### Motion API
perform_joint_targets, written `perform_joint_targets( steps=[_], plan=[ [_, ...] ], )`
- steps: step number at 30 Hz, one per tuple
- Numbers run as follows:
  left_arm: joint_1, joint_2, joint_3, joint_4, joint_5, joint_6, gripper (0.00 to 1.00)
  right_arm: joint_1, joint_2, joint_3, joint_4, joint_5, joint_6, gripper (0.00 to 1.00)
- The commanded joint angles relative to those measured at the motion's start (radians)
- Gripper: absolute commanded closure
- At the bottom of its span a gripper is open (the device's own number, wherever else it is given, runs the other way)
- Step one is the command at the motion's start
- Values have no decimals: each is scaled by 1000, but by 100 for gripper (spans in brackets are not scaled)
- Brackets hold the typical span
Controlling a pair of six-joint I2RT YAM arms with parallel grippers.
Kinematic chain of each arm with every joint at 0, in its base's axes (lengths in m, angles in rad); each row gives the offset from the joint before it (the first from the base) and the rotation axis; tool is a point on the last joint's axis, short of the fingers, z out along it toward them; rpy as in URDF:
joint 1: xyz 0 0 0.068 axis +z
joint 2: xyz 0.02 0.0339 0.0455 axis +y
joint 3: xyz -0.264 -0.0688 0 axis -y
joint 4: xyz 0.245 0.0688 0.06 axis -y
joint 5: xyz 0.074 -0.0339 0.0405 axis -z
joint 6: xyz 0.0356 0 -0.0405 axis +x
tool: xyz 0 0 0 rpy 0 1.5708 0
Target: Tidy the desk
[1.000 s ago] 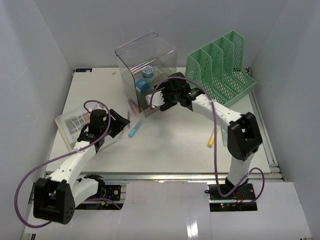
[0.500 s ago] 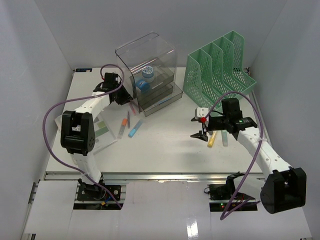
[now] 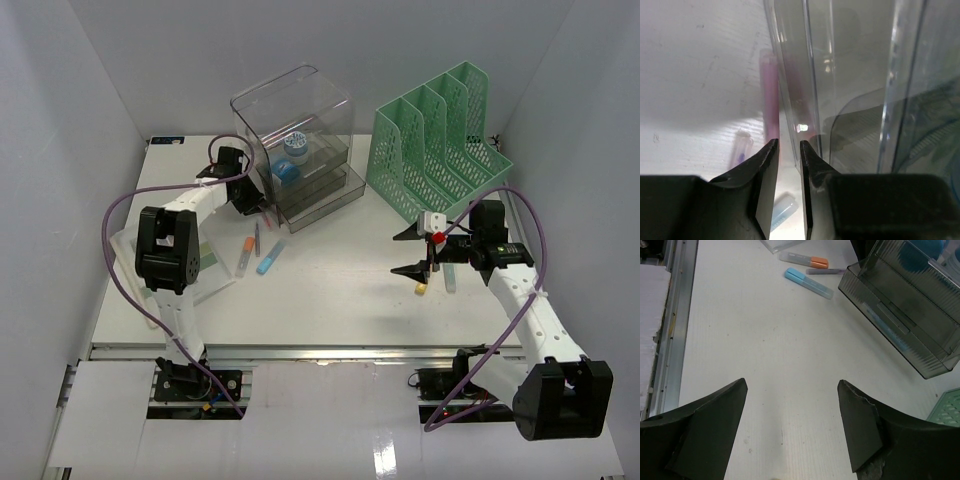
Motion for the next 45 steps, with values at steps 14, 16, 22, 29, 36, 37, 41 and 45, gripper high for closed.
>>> perform_joint_targets(
  steps=[14, 16, 22, 29, 36, 37, 41, 45],
  plan=[
    [4, 92, 144, -93, -51, 49, 61, -55, -39, -1, -38, -118, -24, 20],
    [4, 116, 164, -115, -56, 57, 61, -62, -43, -2, -43, -120, -26, 20],
    [4, 164, 214, -176, -83, 87, 62, -80, -57, -10, -47, -134, -30, 20],
    [4, 178, 209, -207, -103, 114, 63, -87, -62, -7, -60, -150, -34, 20],
    [4, 184, 243, -238, -136, 129, 67, -117, -87, -11, -70, -159, -45, 20],
    [5, 183, 243, -241, -131, 129, 70, -119, -91, -11, -72, -160, -45, 20],
    [14, 165, 237, -240, -122, 111, 77, -125, -104, -13, -86, -162, -52, 20],
    [27, 121, 222, -216, -117, 88, 81, -128, -132, -24, -108, -156, -61, 20]
  ],
)
